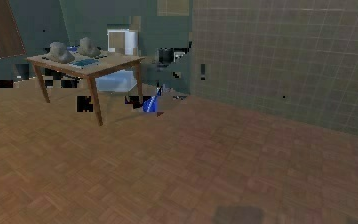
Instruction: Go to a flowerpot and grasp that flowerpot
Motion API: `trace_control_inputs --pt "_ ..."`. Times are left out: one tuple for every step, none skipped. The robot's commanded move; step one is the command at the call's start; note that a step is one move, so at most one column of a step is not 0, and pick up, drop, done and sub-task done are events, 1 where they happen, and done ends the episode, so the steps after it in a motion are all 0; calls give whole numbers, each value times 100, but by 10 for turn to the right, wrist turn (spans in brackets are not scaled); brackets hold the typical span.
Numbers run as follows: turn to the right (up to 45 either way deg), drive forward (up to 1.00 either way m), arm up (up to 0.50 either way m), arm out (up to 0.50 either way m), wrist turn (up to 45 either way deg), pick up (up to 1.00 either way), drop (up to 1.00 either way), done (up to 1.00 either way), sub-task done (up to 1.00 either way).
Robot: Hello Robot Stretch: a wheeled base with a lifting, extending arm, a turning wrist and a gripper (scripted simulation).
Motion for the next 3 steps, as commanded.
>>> trace_control_inputs --pt "0 0 0 0 450 0 0 0 0" --pt "0 0 0 0 450 0 0 0 0" --pt "0 0 0 0 450 0 0 0 0"
